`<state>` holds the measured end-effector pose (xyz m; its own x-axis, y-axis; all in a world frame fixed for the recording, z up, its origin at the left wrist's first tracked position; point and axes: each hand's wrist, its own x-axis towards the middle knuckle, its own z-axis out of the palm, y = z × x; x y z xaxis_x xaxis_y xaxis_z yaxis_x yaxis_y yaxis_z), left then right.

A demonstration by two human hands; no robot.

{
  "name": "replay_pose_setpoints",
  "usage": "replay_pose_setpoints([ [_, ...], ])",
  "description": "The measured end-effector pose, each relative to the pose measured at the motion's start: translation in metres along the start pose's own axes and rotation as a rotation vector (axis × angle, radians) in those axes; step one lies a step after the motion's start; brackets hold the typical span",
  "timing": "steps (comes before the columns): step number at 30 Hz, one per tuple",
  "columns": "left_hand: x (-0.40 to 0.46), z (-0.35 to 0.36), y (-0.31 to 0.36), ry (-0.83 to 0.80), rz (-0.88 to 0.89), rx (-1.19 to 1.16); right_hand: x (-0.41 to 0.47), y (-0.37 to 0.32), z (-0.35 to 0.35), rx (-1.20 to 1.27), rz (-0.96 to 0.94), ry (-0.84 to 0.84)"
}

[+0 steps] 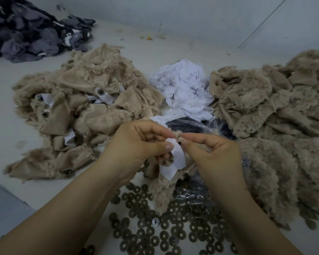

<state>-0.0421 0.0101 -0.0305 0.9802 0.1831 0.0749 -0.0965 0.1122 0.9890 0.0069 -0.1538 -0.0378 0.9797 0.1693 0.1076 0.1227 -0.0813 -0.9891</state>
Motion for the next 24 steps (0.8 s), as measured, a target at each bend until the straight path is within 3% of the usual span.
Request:
replay_pose_setpoints([
  [4, -0.004, 0.006, 0.008, -0.074, 0.040, 0.061, -0.001, -0.001, 0.000, -0.039, -0.043, -0.008],
  [11, -0.003, 0.018, 0.000, 0.137, 0.042, 0.152, -0.002, 0.000, 0.001, -0.005, -0.040, -0.030],
  [24, -0.002, 0.015, -0.004, 0.165, 0.034, 0.143, -0.001, 0.003, 0.000, 0.113, 0.008, -0.126],
])
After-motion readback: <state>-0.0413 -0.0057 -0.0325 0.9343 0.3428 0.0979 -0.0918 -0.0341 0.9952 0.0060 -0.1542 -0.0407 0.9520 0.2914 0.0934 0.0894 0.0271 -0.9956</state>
